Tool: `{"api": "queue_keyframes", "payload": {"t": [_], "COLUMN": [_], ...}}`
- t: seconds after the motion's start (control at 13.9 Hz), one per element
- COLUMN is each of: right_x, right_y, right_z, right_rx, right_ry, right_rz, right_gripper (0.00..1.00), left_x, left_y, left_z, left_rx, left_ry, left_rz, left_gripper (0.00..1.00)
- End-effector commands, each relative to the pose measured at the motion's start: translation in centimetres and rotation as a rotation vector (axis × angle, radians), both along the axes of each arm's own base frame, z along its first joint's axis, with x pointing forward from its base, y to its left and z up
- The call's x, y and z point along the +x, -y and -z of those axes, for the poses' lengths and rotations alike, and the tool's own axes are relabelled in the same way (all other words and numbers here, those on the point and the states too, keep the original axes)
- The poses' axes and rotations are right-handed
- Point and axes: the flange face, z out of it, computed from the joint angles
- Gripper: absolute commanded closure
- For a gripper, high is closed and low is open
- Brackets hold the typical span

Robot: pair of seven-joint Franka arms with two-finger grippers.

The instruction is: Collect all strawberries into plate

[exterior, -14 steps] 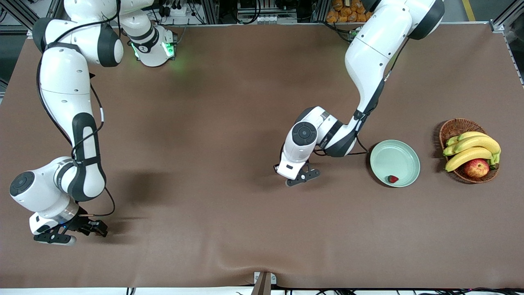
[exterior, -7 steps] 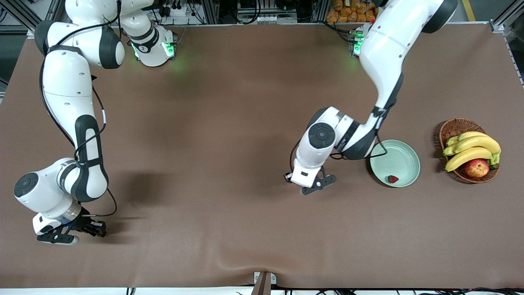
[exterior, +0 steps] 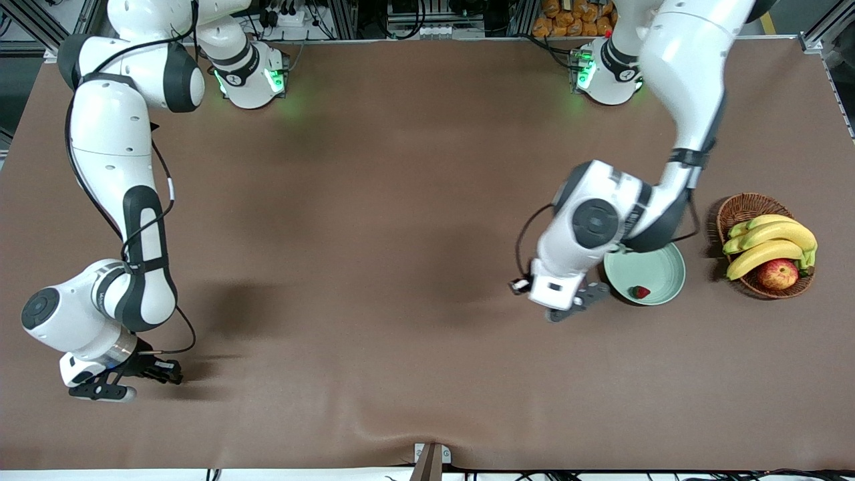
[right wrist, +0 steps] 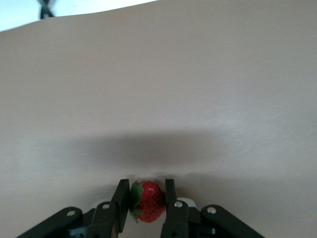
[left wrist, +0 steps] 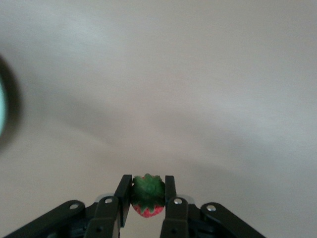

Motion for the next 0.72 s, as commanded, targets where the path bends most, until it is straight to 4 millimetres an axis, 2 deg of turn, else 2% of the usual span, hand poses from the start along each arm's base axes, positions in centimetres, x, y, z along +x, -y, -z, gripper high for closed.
{"api": "queue_keyframes", "payload": {"t": [0.0,0.07,0.22,0.36,0.5,0.65], "right_x": [1.1,1.1,0.9,0.8,0.6,0.4], "right_y": [-3.4,-4.5,-8.4,-13.1,-19.2,-24.1], "right_z": [-3.2,-4.0,-5.5,-6.7,-7.5,-8.0], "right_rx": [0.061,0.071,0.116,0.176,0.239,0.333], "right_ry": [-0.055,-0.069,-0.125,-0.157,-0.181,-0.202], "right_rz": [0.054,0.074,0.143,0.247,0.339,0.431], "right_gripper": [1.0,1.0,1.0,1.0,1.0,1.0], "left_x": [-1.3,-1.3,-0.6,-0.4,-0.5,-0.2], "left_y": [-5.5,-8.0,-12.7,-16.6,-18.3,-22.7], "left_z": [-1.2,-1.6,-1.5,-1.2,-1.1,-0.5], "left_rx": [0.012,0.016,0.013,0.01,0.002,-0.024], "left_ry": [-0.077,-0.081,-0.123,-0.163,-0.184,-0.187], "left_rz": [0.088,0.11,0.164,0.167,0.237,0.313], "left_gripper": [1.0,1.0,1.0,1.0,1.0,1.0]}}
